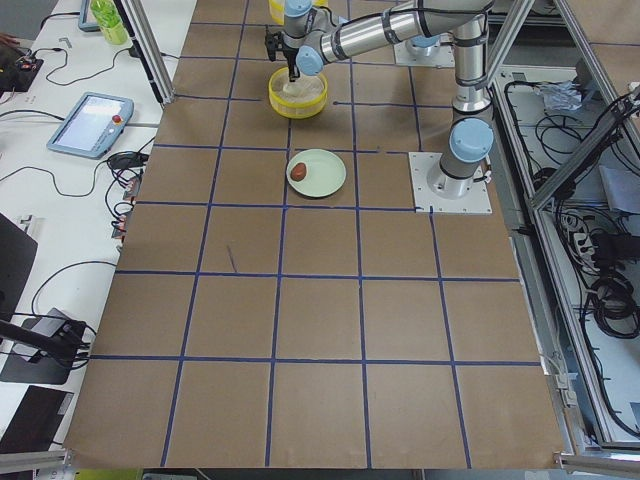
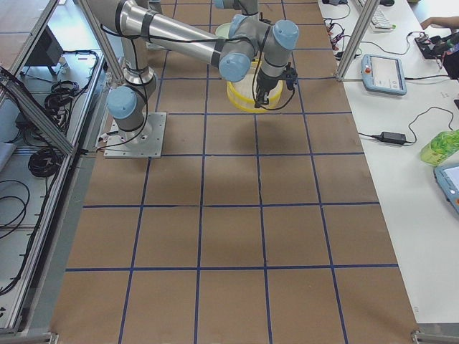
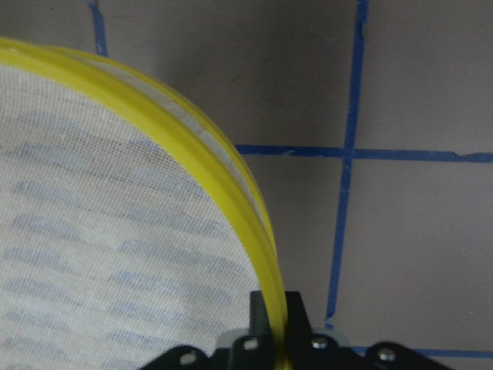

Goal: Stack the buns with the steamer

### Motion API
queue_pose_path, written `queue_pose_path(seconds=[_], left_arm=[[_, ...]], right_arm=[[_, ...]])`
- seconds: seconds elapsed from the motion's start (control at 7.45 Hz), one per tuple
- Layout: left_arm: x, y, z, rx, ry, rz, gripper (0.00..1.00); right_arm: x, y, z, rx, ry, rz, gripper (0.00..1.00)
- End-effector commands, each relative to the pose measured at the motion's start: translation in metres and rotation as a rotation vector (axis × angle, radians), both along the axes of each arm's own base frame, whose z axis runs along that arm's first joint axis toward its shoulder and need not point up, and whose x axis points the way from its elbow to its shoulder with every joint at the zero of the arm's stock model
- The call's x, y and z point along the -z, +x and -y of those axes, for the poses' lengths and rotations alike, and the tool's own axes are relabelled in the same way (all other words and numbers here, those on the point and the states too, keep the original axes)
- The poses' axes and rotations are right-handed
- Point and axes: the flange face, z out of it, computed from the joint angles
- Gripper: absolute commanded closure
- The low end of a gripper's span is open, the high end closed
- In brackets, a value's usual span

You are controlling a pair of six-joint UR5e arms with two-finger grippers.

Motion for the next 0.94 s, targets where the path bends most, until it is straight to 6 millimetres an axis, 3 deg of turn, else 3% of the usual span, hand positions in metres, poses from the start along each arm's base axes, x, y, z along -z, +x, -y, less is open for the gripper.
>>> queue_pose_path(seconds=[0.0,0.13,0.27,0.4,0.54,0.67,0.8], left_arm=[[-0.019,0.003,0.003,0.012,-0.043,0.006,0.0],[-0.038,0.039,0.01,0.091,-0.099,0.07,0.0],[-0.05,0.116,0.022,0.153,-0.074,0.129,0.0],[-0.063,0.179,0.01,0.205,-0.026,0.153,0.0],[-0.053,0.233,-0.016,0.311,0.036,0.175,0.0],[-0.022,0.288,-0.03,0.344,0.11,0.194,0.0],[-0.009,0.335,-0.033,0.329,0.135,0.18,0.0]], right_arm=[[0.027,0.07,0.014,0.036,-0.004,-0.015,0.95],[0.03,0.105,0.012,0.041,-0.017,-0.021,0.95],[0.04,0.129,0.006,0.058,-0.029,-0.031,0.95],[0.048,0.162,0.001,0.101,-0.059,-0.039,0.95],[0.058,0.209,-0.002,0.109,-0.096,-0.051,0.95],[0.07,0.249,-0.008,0.087,-0.116,-0.058,0.95],[0.078,0.265,-0.018,0.064,-0.101,-0.055,0.95]])
